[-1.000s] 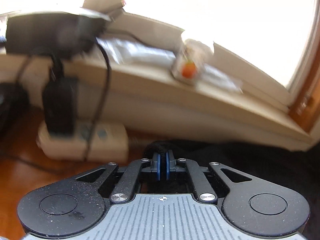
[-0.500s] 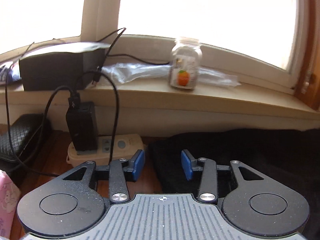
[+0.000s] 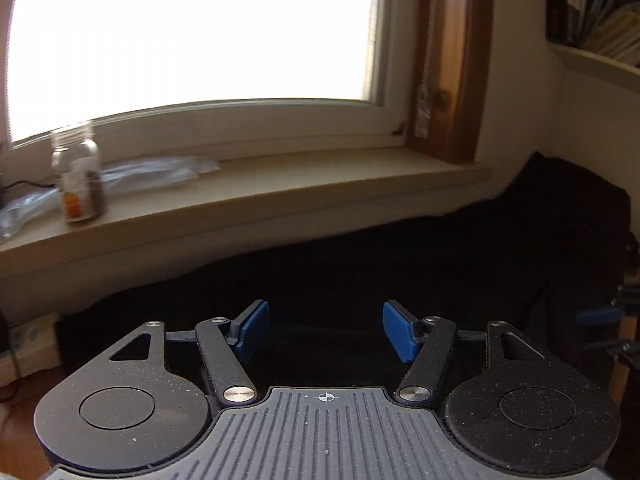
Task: Fold clothes
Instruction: 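Open the right tool and release the waistband onto the pants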
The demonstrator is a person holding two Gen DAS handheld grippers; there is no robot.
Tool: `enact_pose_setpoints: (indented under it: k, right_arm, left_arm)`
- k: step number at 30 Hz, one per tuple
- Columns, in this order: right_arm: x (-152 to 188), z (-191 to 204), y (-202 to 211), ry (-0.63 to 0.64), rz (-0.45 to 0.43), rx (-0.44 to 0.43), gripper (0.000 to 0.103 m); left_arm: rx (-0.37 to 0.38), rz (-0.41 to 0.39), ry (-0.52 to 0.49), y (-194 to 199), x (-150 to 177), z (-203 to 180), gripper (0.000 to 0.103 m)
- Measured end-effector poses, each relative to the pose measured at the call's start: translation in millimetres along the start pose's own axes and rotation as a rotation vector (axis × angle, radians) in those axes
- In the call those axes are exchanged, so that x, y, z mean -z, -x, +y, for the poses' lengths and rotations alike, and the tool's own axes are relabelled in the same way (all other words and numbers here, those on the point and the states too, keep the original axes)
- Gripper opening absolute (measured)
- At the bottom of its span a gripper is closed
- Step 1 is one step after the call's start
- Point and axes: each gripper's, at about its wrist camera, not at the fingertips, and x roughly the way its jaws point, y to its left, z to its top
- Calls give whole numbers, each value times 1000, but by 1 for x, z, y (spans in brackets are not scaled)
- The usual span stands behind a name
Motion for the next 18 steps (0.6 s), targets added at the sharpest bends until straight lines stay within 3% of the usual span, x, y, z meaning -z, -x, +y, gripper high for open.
enact_pose_setpoints:
  k: [6, 12, 14, 16, 18]
  right_arm:
    - [27, -55, 38, -62, -23, 126, 46]
    - [59, -102, 72, -154, -50, 223, 51]
    - [71, -117, 80, -194, -48, 247, 51]
    - [81, -129, 84, -225, -43, 264, 51]
    - [90, -137, 85, -240, -32, 295, 51]
  left_arm:
    - [131, 93, -121, -56, 1, -71, 67]
    - [236, 186, -307, -87, 13, -123, 73]
    - [237, 194, -311, -94, 14, -126, 62]
    - [231, 175, -283, -97, 11, -121, 2]
    - [185, 131, -234, -97, 5, -109, 3]
